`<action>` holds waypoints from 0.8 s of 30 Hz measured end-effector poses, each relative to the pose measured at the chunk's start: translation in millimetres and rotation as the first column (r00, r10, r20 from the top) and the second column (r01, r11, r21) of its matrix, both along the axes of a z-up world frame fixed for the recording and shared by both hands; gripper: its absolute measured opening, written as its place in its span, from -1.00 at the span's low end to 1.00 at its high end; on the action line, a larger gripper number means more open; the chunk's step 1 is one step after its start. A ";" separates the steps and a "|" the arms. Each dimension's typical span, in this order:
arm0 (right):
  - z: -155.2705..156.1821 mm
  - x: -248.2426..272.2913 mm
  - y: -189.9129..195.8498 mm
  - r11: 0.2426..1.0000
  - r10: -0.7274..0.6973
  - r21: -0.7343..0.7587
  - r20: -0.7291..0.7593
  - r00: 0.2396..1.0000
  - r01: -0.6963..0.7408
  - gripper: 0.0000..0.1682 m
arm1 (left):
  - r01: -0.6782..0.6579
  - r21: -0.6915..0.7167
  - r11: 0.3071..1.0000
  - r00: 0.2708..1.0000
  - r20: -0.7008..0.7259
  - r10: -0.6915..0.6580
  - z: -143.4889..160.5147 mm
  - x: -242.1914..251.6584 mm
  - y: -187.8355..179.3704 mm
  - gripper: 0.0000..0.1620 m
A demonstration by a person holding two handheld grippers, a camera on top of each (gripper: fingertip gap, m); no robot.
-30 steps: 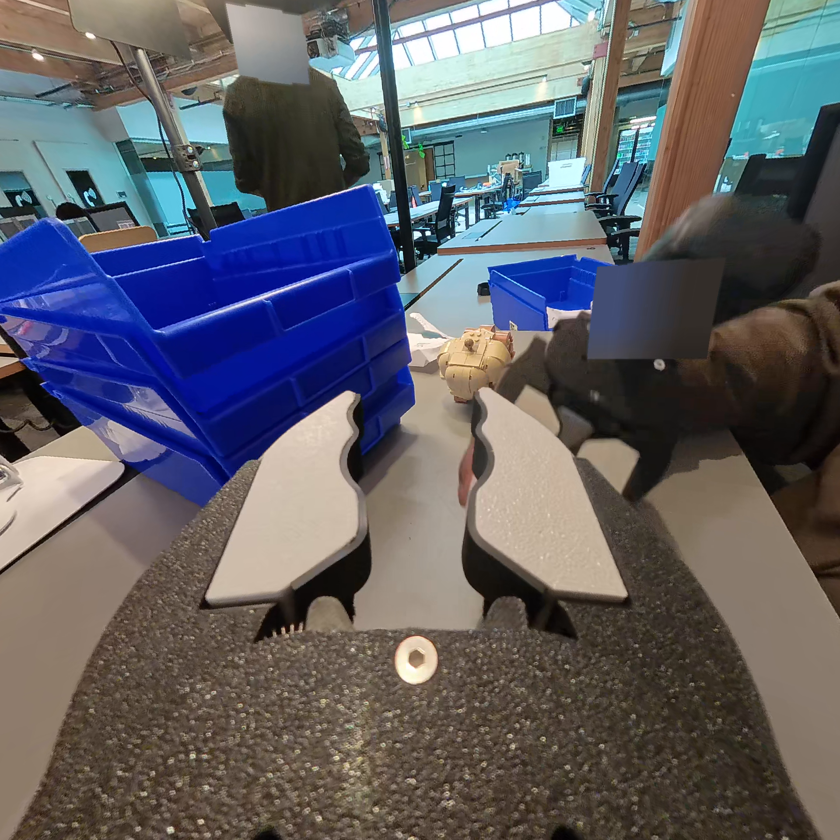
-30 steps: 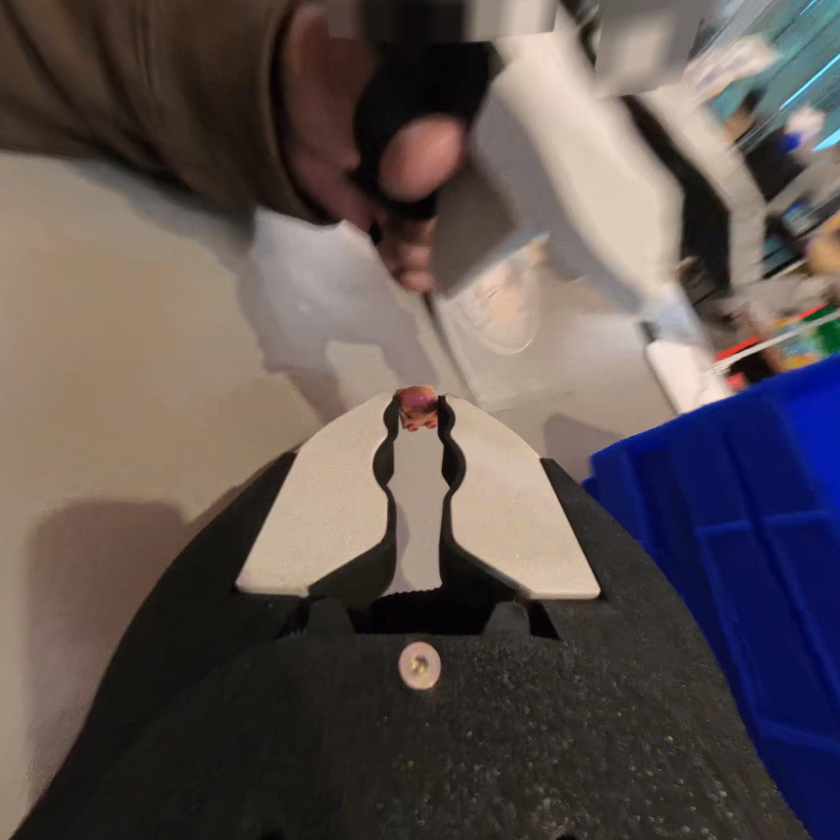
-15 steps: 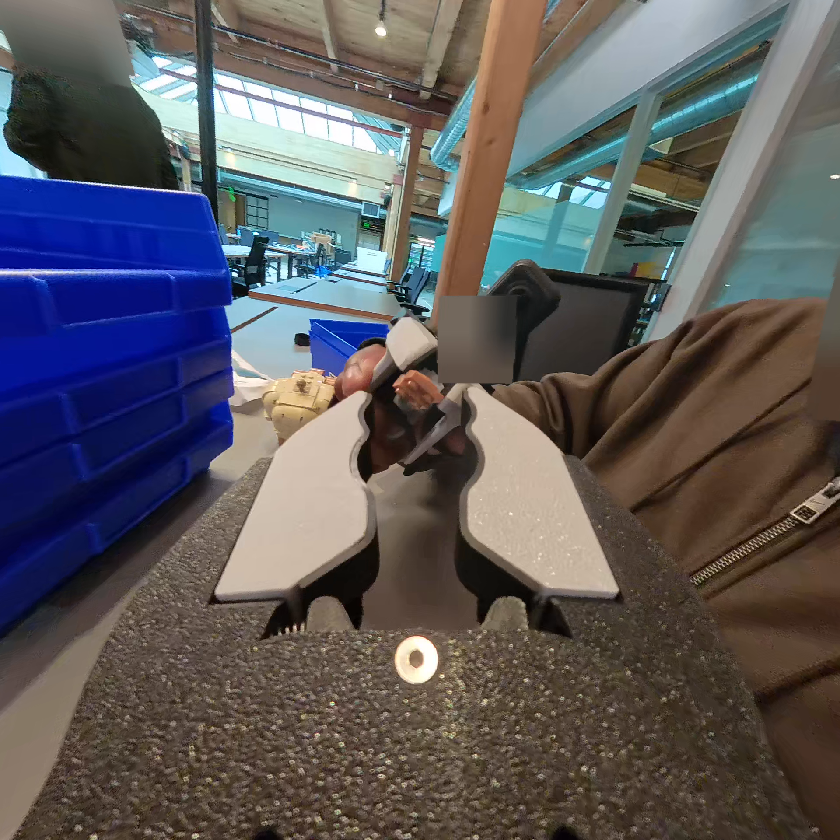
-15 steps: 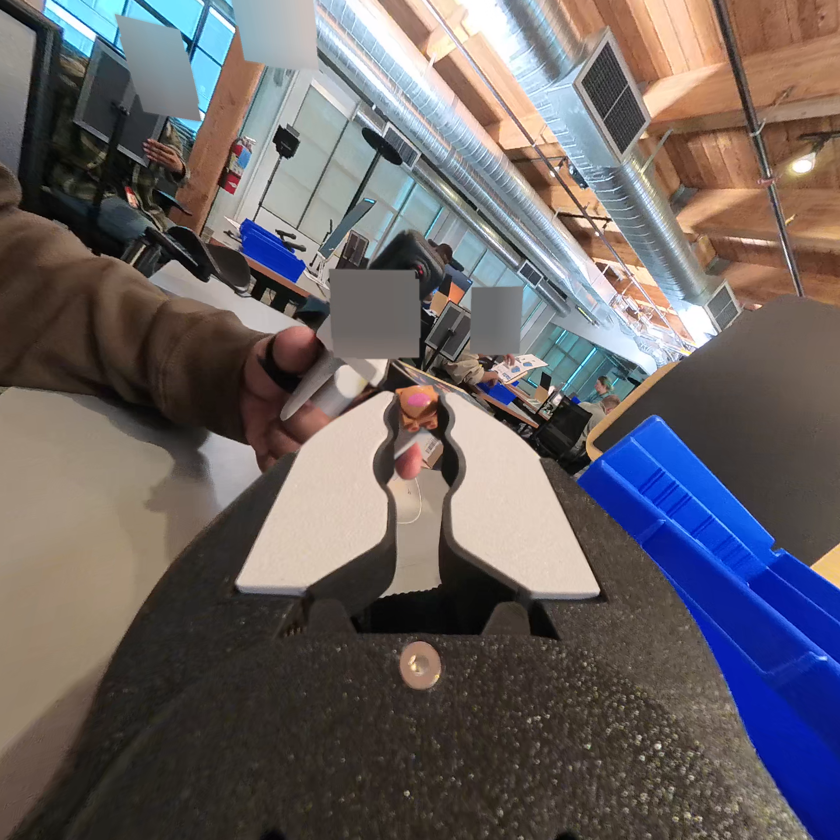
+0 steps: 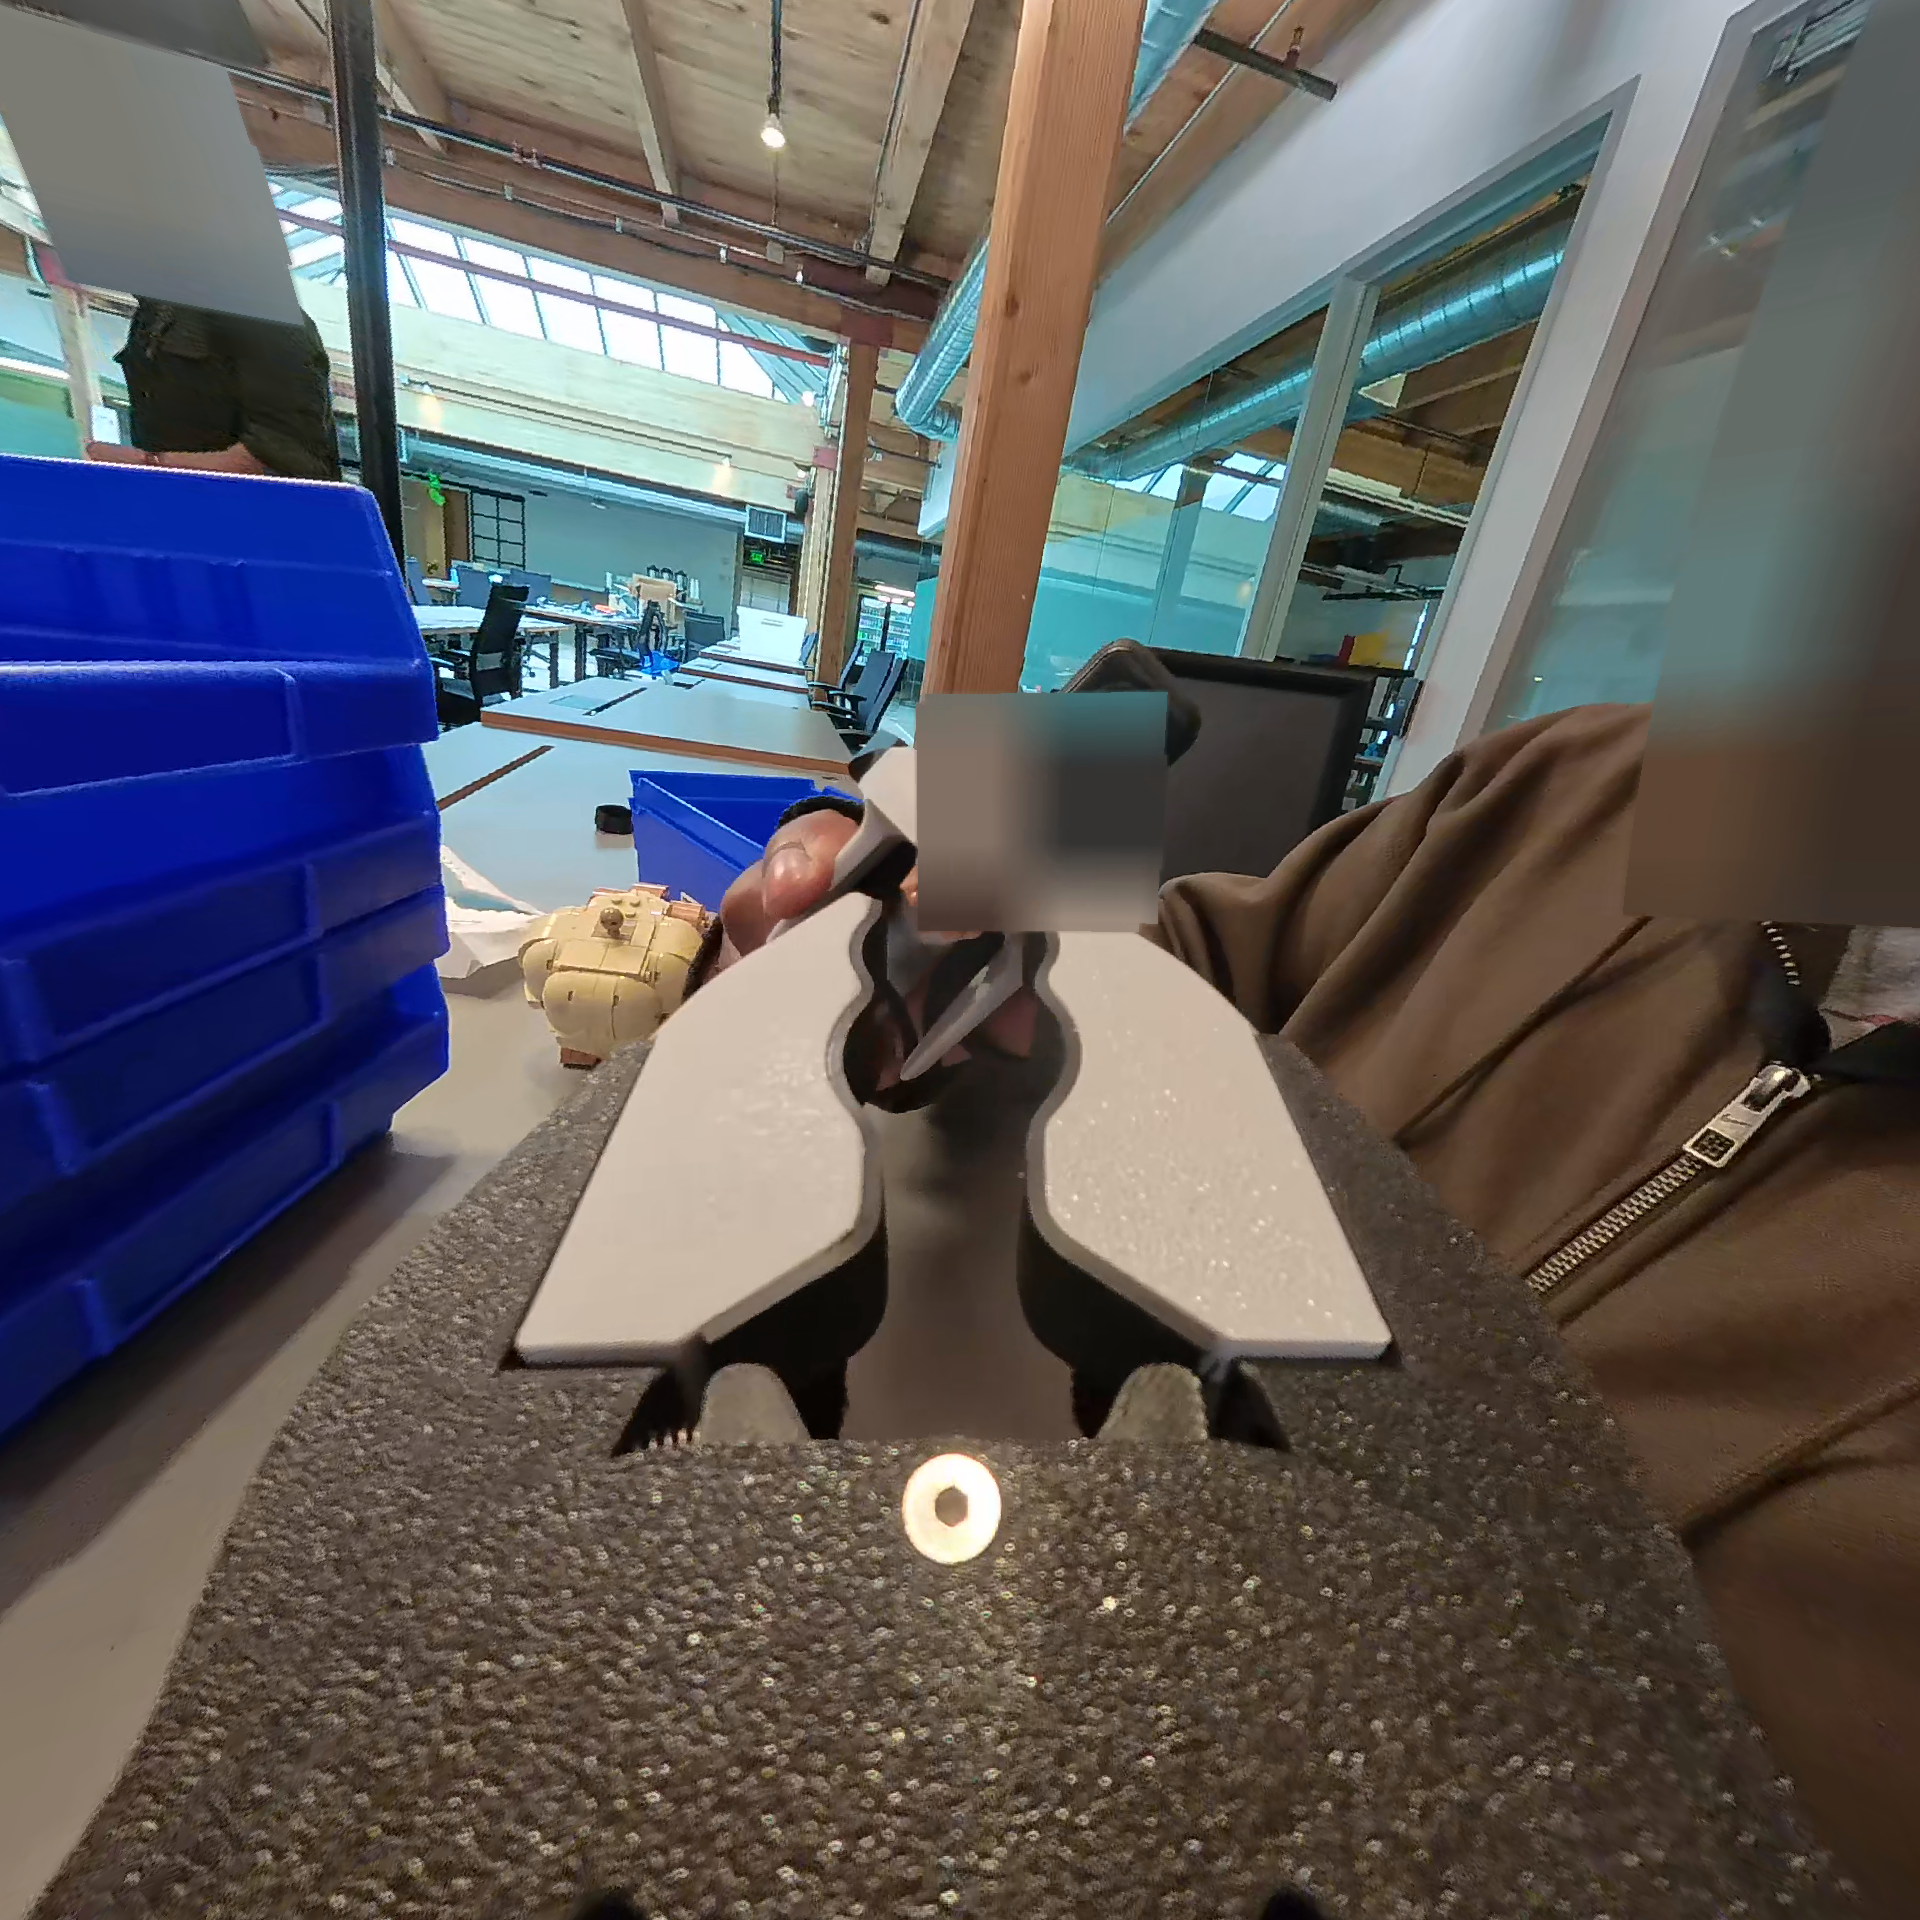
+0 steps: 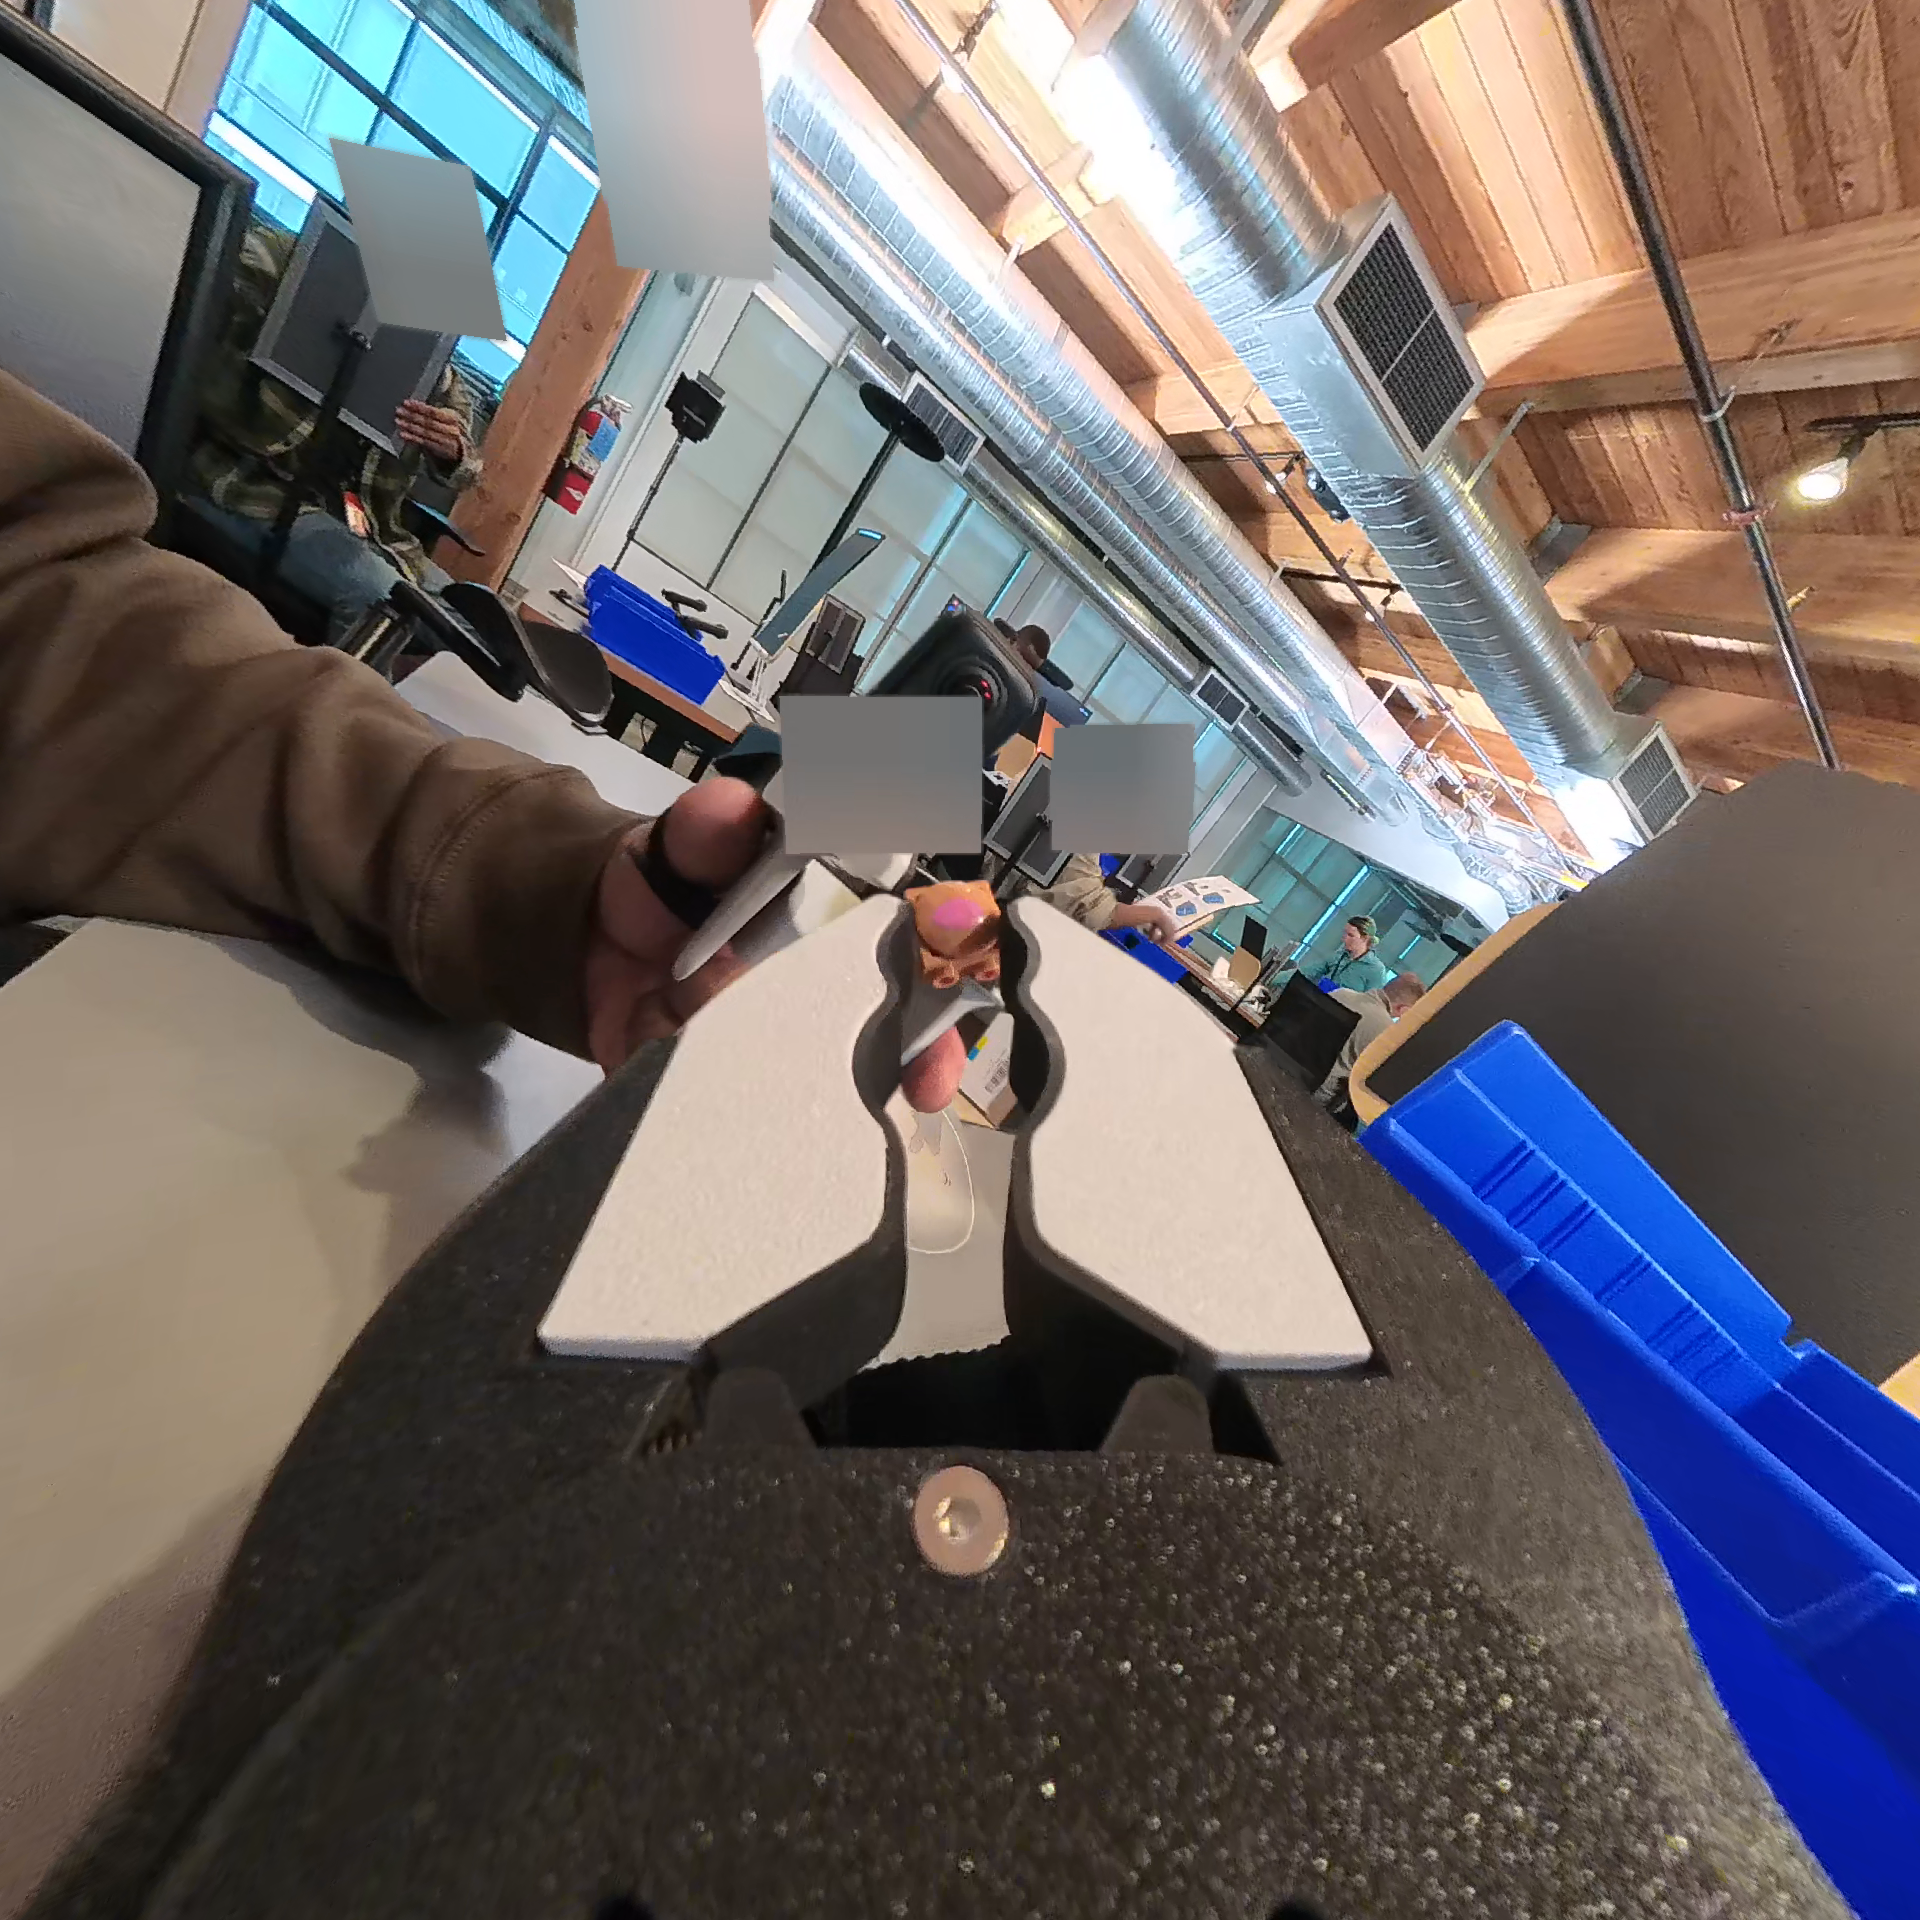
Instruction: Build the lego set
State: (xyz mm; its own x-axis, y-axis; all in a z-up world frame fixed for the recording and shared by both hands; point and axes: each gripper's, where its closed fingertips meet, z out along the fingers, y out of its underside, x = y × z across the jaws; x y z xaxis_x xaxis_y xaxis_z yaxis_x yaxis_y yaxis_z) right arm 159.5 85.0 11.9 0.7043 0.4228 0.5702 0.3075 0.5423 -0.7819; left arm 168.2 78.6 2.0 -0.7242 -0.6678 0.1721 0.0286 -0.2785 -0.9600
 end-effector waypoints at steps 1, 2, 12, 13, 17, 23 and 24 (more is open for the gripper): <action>0.2 -0.7 -0.7 1.000 0.004 0.002 0.000 1.000 -0.004 -0.82 | 0.011 -0.005 1.000 1.000 -0.001 -0.011 0.1 -0.7 -1.1 -0.70; 0.5 -1.7 -1.6 1.000 0.011 0.004 -0.002 1.000 -0.011 -0.82 | 0.026 -0.012 1.000 1.000 -0.003 -0.026 0.1 -1.6 -2.7 -0.70; 1.0 -16.3 -11.8 0.995 0.096 0.008 -0.015 0.995 -0.096 -0.82 | 0.168 -0.054 0.984 0.986 0.024 -0.167 0.9 -12.6 -21.2 -0.70; 1.1 -18.1 -13.1 0.994 0.107 0.006 -0.018 0.994 -0.107 -0.82 | 0.179 -0.052 0.982 0.984 0.032 -0.178 1.0 -14.0 -23.3 -0.70; 3.6 -22.1 -17.1 0.991 0.136 0.009 -0.039 0.990 -0.136 -0.81 | 0.211 -0.068 0.975 0.976 0.069 -0.207 4.1 -18.2 -28.2 -0.69; 6.9 -23.0 -20.2 0.989 0.151 0.019 -0.056 0.987 -0.150 -0.82 | 0.219 -0.081 0.972 0.972 0.107 -0.210 7.3 -20.5 -30.1 -0.69; 7.8 -23.1 -20.9 0.988 0.155 0.021 -0.060 0.986 -0.154 -0.82 | 0.221 -0.085 0.972 0.971 0.113 -0.211 8.1 -21.1 -30.1 -0.69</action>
State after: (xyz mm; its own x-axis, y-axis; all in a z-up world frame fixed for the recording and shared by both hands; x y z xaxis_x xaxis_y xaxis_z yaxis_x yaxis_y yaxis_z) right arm 136.3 64.1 19.6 0.6654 0.5205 0.5352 0.1707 0.5918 -0.7878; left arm 147.1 48.5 10.1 -0.8666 -0.4772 0.1455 0.0540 -0.3797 -0.9235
